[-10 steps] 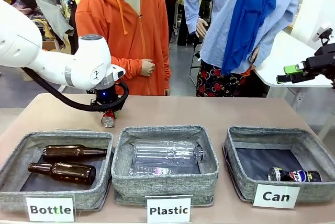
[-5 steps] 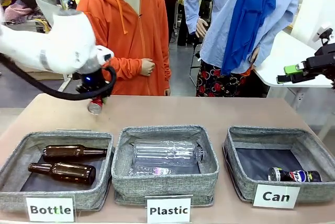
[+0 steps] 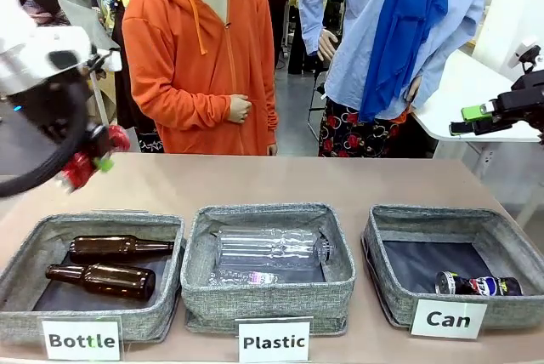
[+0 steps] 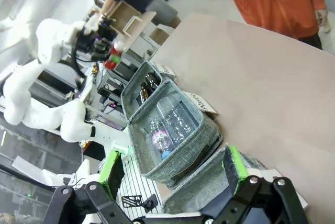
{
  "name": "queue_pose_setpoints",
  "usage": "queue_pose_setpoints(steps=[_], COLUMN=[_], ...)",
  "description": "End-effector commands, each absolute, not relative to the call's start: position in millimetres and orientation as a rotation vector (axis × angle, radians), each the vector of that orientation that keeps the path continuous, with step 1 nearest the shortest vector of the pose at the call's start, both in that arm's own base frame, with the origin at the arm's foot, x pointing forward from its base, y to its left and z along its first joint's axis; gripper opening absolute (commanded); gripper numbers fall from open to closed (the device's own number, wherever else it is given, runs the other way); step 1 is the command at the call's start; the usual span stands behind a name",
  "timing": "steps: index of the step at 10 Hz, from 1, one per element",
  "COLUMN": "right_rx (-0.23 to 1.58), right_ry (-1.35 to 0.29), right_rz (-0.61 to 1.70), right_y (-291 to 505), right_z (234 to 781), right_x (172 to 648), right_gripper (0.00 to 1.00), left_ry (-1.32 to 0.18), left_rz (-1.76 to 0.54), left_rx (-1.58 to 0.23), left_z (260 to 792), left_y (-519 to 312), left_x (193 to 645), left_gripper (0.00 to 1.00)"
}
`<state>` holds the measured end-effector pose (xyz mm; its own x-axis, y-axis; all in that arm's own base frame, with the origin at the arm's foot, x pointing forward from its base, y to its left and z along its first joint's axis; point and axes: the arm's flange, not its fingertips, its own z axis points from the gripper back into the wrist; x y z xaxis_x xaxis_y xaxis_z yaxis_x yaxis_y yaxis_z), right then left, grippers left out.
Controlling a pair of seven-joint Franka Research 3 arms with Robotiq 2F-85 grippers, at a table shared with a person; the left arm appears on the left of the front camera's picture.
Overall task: Sort the can waste into the basket.
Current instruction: Pick up the can waste from the table and place it in the right Fabric basket.
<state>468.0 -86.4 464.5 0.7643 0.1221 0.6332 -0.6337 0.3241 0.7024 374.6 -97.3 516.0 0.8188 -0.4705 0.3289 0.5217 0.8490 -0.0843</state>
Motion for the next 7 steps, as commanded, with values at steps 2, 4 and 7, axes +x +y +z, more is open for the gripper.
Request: queue_pose_setpoints(steps=[2, 4, 7], right_rx=[1.128, 1.128, 1.128], right_ry=[-0.529, -0.529, -0.529], right_rz=[0.524, 0.524, 0.524], right_y=[-85.0, -85.0, -85.0], right_z=[464.1, 464.1, 464.1], right_x=[464.6, 464.6, 464.6], right_gripper=[1.0, 1.0, 1.0], left_ry=[-0.166, -0.223, -0.179], left_rz=[-1.035, -1.22, -1.03], left_rx=[-0.261, -0.277, -0.275], left_z=[482.9, 468.6, 476.3], left_y=[-75.3, -84.1, -88.4], left_x=[337.7, 332.6, 324.3], left_gripper=[0.0, 0.0, 0.0])
